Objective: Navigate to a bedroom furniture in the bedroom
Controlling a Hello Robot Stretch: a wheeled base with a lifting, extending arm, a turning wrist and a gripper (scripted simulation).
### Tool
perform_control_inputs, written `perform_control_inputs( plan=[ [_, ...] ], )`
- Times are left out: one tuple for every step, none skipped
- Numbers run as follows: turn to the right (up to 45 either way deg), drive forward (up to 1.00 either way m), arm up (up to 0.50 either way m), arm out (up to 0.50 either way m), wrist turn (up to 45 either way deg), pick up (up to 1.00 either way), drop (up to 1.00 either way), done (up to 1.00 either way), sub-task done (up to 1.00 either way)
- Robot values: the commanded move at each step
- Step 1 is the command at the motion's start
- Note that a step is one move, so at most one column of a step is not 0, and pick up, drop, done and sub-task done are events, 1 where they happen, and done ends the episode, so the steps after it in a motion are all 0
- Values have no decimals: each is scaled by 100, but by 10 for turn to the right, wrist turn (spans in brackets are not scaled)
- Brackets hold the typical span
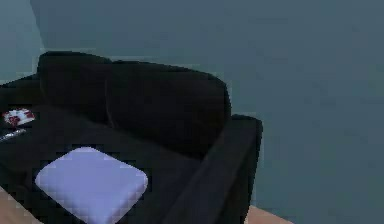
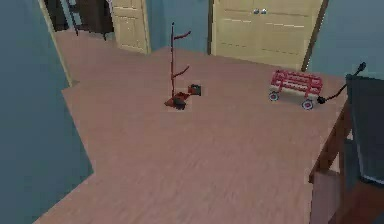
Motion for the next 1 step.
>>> perform_control_inputs(
  plan=[
    [450, 0, 0, 0, 0, 0, 0, 0, 0]
  ],
)
